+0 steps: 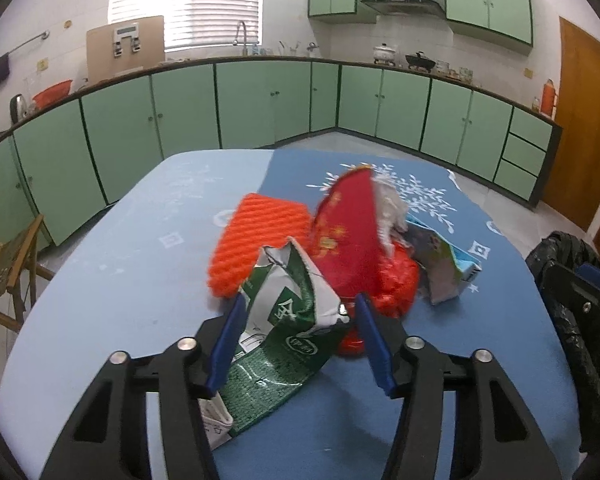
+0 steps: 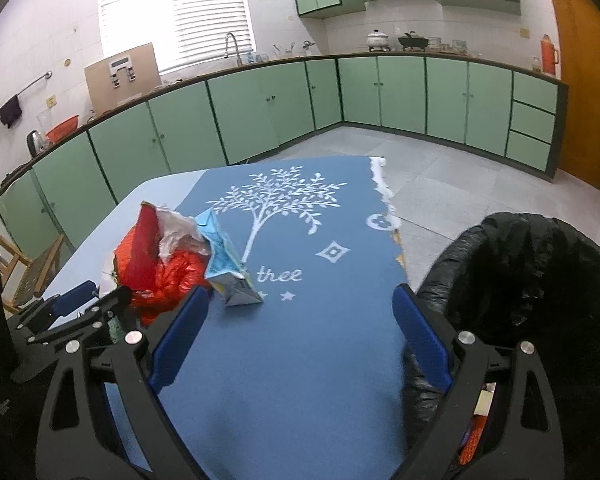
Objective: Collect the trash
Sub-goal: 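Grasp the green-and-white plastic bag with the left tool while the right tool grasps the light blue carton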
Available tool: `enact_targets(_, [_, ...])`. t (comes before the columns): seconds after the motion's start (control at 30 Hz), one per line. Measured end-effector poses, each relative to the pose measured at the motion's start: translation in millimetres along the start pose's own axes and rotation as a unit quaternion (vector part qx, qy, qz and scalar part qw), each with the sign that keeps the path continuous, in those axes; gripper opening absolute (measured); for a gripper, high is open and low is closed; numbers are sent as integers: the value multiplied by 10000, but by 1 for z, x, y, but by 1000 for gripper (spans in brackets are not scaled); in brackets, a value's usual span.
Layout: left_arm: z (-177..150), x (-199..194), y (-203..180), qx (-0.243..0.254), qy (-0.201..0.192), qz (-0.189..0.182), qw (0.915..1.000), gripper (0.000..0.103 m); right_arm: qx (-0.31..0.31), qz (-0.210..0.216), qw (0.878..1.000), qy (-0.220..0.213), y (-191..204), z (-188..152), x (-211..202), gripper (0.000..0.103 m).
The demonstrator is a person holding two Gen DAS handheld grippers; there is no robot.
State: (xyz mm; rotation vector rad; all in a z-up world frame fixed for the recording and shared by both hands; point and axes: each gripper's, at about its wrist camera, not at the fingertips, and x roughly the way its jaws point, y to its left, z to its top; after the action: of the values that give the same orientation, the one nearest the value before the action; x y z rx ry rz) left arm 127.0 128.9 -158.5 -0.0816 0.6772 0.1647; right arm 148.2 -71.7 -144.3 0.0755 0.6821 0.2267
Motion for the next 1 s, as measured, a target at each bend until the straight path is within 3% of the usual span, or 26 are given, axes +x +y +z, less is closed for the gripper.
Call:
enact_targets(0.13, [0, 1, 14, -137, 31, -19, 9999, 39, -87, 141, 9999, 49, 13, 0, 9, 90])
enact_targets(0.27, [1, 5, 23, -238, 36, 15, 9997, 39, -205, 242, 9994, 119, 25, 2, 20, 84])
enact_targets(0.6, [2, 7, 36, -393, -57, 60, 9992, 38, -373, 137, 9986, 357, 37, 11, 54, 80])
enact_targets(1.0, [6, 16, 39, -313, -68, 164, 9994, 38, -368, 180, 9967, 696, 36, 18, 90, 60])
